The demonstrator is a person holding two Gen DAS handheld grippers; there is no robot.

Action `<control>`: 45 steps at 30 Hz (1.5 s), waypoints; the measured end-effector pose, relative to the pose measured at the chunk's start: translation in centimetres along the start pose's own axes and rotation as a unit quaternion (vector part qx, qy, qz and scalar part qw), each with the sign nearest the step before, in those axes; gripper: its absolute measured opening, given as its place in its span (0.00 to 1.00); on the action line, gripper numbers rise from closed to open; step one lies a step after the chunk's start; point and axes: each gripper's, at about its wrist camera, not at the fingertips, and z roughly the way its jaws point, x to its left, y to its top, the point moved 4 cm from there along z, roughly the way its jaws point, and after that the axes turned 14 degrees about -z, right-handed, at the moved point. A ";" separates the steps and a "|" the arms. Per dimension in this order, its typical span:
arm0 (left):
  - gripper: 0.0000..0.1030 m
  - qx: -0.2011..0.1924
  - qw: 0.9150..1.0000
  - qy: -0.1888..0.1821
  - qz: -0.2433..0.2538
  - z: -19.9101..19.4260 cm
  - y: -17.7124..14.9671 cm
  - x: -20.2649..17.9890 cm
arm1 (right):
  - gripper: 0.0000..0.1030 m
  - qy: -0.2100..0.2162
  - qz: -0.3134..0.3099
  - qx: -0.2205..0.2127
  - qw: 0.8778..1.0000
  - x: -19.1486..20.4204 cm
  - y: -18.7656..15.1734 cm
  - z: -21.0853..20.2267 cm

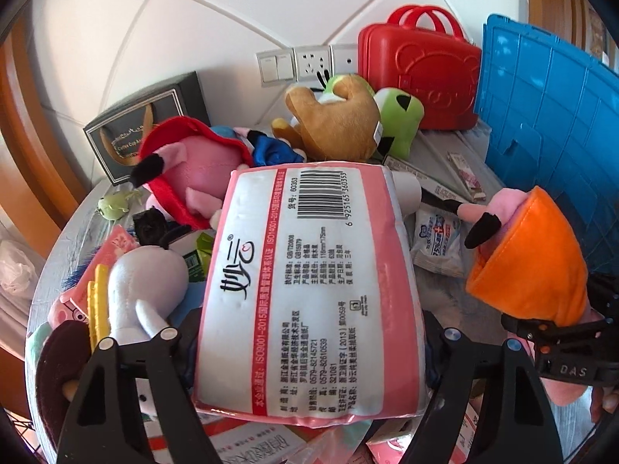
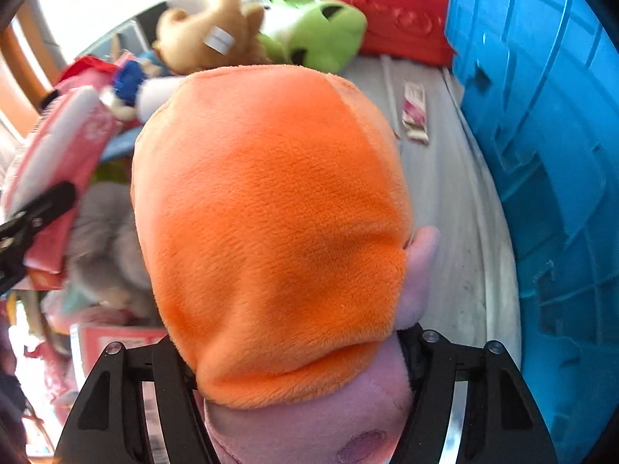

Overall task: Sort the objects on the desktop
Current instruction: 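Grasp the orange-and-pink plush pig with the right gripper while the left grasps a pink-edged tissue pack, then lift plush pig and tissue pack and carry both over the blue crate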

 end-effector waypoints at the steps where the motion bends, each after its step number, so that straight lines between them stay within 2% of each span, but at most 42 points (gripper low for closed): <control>1: 0.77 -0.008 1.000 0.000 -0.002 -0.5 0.0 0.2 | 0.67 -0.003 -0.004 -0.007 1.000 0.3 0.2 -0.6; 5: 0.77 -0.029 1.000 -0.001 -0.002 -2.1 0.4 0.4 | 0.67 -0.013 -0.011 -0.042 0.999 -0.3 0.3 -3.3; 6: 0.77 -0.035 0.999 0.001 0.002 -2.5 0.5 0.3 | 0.67 -0.016 -0.011 -0.052 0.998 -0.6 1.6 -3.8; 14: 0.77 -0.110 0.994 0.000 0.018 -7.8 2.6 -0.2 | 0.67 -0.033 -0.011 -0.122 0.992 0.3 2.7 -10.9; 19: 0.77 -0.161 0.986 -0.002 0.033 -11.6 4.0 -0.8 | 0.67 -0.042 -0.006 -0.177 0.983 0.6 3.2 -16.3; 25: 0.77 -0.182 0.982 -0.020 0.043 -14.4 5.3 -1.3 | 0.67 -0.068 -0.001 -0.227 0.971 1.3 2.7 -22.3; 29: 0.78 -0.210 0.975 -0.041 0.052 -17.2 6.6 -2.3 | 0.67 -0.087 0.008 -0.256 0.963 1.5 1.7 -26.4; 34: 0.78 -0.241 0.965 -0.074 0.068 -20.7 7.2 -4.8 | 0.68 -0.098 0.028 -0.287 0.953 0.8 0.0 -30.5; 38: 0.78 -0.250 0.961 -0.090 0.074 -22.6 7.4 -7.7 | 0.68 -0.106 0.037 -0.313 0.943 -0.3 -2.1 -34.8; 42: 0.78 -0.256 0.957 -0.104 0.084 -24.4 7.7 -12.0 | 0.69 -0.111 0.047 -0.340 0.933 -2.8 -4.5 -39.3; 45: 0.79 -0.266 0.952 -0.119 0.094 -26.2 7.8 -16.6 | 0.69 -0.127 0.050 -0.350 0.927 -5.8 -6.3 -41.8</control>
